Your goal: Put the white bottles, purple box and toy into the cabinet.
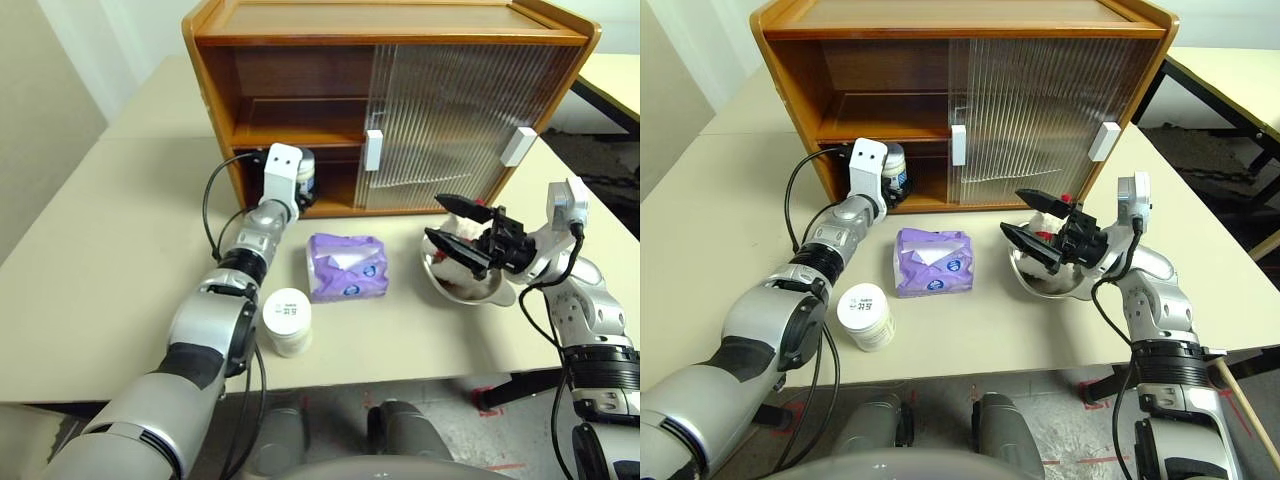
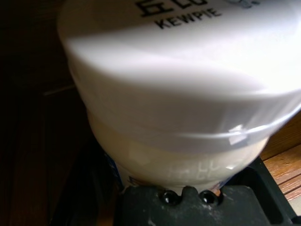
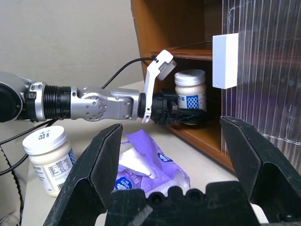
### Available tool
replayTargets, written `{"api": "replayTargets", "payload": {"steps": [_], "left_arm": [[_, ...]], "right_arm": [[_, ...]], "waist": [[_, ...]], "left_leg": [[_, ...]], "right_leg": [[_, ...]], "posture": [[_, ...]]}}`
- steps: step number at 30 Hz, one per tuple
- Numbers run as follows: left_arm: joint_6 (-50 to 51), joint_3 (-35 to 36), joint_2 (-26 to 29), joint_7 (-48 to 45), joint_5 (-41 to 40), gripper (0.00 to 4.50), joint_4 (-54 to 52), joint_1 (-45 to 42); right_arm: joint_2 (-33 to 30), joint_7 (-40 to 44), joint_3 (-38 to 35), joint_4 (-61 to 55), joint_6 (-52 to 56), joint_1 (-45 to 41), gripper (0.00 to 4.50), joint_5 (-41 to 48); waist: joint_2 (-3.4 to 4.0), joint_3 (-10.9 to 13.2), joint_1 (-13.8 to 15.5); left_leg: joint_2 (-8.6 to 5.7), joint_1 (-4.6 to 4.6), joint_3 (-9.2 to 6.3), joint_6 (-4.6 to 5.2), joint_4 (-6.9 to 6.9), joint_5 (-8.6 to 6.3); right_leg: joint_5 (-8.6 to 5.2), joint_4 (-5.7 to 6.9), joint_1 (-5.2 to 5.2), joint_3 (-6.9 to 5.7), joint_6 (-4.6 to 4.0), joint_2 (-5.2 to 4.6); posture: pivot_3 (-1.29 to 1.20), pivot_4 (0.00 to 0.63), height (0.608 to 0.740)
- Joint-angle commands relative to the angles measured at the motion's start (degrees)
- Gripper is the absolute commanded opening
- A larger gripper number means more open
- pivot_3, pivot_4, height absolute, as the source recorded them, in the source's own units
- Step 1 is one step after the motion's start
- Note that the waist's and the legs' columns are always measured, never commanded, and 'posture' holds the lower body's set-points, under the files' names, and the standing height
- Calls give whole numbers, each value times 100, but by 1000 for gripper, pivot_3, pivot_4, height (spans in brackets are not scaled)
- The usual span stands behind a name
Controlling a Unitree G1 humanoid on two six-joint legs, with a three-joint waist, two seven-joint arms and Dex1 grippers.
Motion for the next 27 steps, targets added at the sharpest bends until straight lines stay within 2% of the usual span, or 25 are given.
{"api": "replayTargets", "payload": {"steps": [1,3,7,27], "left_arm": [[-100,58,-73,-37,-9,3162,49,-156],[-94,63,-93,-53,-7,3162,60,-156],[-90,68,-123,-64,0,4478,77,-161],[-96,102,-165,-152,-3,4478,-236,107]], "right_arm": [[-53,15,27,-97,3,-7,4500,-26],[-48,9,27,-97,-1,-8,4500,-26],[-40,11,35,-92,-11,4,4500,-29],[-9,45,97,-27,-36,-48,4500,-64]], "waist": [[0,0,0],[0,0,-2],[0,0,0],[1,-1,-39]], "left_leg": [[0,-3,0,0,3,0],[1,-23,-1,0,20,0],[1,-47,-11,2,45,-3],[-2,-44,-21,3,52,-2]], "right_leg": [[0,0,0,-2,1,0],[4,1,-10,-9,1,2],[13,5,-24,-16,1,5],[23,8,-22,-16,0,9]], "posture": [[46,13,740],[43,13,740],[43,13,740],[54,7,740]]}}
